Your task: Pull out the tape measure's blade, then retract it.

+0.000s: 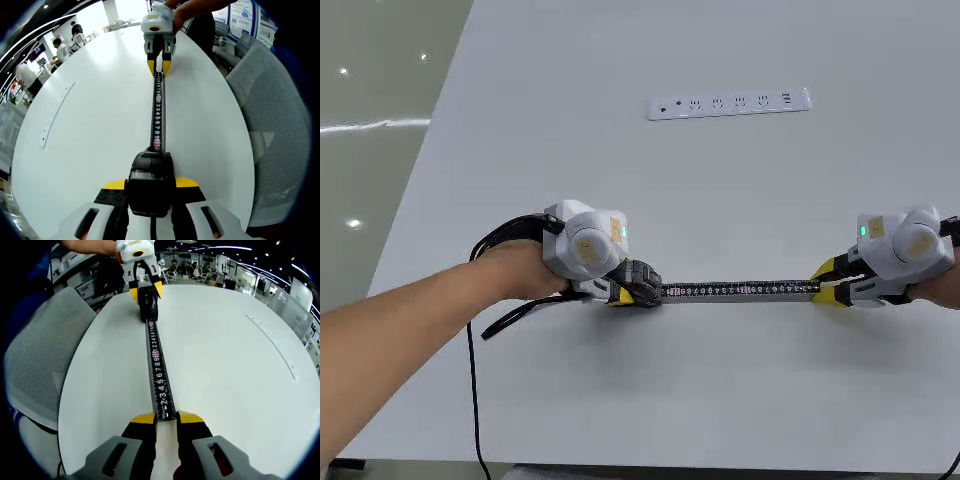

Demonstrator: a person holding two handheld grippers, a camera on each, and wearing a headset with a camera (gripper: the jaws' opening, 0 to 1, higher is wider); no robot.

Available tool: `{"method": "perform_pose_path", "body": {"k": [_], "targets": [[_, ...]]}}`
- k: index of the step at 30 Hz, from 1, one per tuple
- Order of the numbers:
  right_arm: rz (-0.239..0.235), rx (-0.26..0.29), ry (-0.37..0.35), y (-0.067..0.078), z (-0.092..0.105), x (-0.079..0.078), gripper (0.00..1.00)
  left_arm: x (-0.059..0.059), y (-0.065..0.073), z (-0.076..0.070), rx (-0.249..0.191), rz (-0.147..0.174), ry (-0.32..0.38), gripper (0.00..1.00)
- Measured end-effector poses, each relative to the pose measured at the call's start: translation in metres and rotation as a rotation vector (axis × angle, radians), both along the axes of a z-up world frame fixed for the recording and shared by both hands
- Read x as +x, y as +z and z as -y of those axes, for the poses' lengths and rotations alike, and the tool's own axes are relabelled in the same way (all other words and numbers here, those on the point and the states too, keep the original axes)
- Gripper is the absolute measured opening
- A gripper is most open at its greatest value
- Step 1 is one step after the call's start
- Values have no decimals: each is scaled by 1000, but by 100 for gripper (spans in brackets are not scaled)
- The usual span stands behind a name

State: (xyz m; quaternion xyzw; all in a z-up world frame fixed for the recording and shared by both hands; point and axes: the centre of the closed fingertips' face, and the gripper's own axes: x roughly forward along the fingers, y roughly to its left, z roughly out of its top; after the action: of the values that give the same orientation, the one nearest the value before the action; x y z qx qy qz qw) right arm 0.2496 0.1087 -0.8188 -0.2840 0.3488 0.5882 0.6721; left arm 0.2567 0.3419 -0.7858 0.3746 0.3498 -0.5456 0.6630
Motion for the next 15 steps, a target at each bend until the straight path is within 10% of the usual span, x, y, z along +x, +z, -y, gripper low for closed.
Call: {"method": "perform_pose_path", "body": {"k": [15], "targets": [[15, -37, 9, 0, -1, 0, 13, 0, 0, -1, -41, 49, -5, 31]]}}
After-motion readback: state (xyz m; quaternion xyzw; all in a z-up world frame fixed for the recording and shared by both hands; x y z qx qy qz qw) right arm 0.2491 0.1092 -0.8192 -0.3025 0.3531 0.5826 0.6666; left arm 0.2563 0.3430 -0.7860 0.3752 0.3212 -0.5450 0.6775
